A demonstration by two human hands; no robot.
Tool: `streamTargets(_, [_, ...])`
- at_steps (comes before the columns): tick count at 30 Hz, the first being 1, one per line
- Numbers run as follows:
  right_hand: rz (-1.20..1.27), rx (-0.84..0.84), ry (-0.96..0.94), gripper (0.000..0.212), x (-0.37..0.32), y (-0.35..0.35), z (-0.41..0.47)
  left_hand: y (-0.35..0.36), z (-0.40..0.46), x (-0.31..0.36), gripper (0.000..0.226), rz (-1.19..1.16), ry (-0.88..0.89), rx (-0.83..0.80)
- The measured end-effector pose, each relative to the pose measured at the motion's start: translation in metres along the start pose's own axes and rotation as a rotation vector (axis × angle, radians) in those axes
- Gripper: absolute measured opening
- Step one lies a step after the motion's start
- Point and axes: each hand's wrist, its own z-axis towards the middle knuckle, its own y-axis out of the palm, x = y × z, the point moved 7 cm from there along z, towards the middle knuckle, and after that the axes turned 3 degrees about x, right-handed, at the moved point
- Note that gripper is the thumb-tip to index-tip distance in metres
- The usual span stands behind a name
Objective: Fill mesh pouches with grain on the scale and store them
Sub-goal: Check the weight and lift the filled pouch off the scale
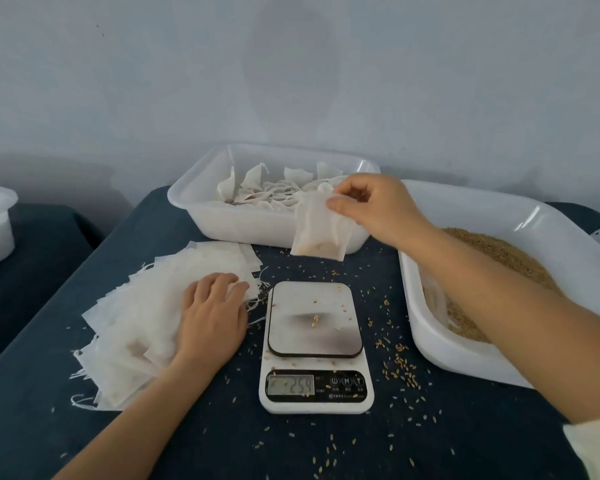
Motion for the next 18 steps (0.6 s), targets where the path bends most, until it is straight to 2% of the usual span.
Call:
streamTargets(4, [-0.017,0.122,0.073,0.007,0.005,-0.033,0.053,0.019,-0.003,-0.016,0.051,0.113,-0.193,-0.224])
streamTargets(8, [0.103,0.214,0.212,0.006,0.039,-0.046,0.098,0.022,-0.003,-0.016,0.052,0.094,-0.21,-0.234])
streamTargets(12, [0.077,0.212,0.339,0.012,0.094,-0.028,0.119,0.022,-0.002,-0.016,0.051,0.092,-0.21,-0.236])
streamTargets(15, [-0.153,0.092,0.397,0.012,0.135,-0.003,0.11,0.022,-0.002,-0.016,0.052,0.084,-0.217,-0.258])
streamTargets(18, [-0.41,-0.026,0.32,0.011,0.144,0.014,0.099,0.024,-0.002,-0.017,0.053,0.092,-0.216,-0.255])
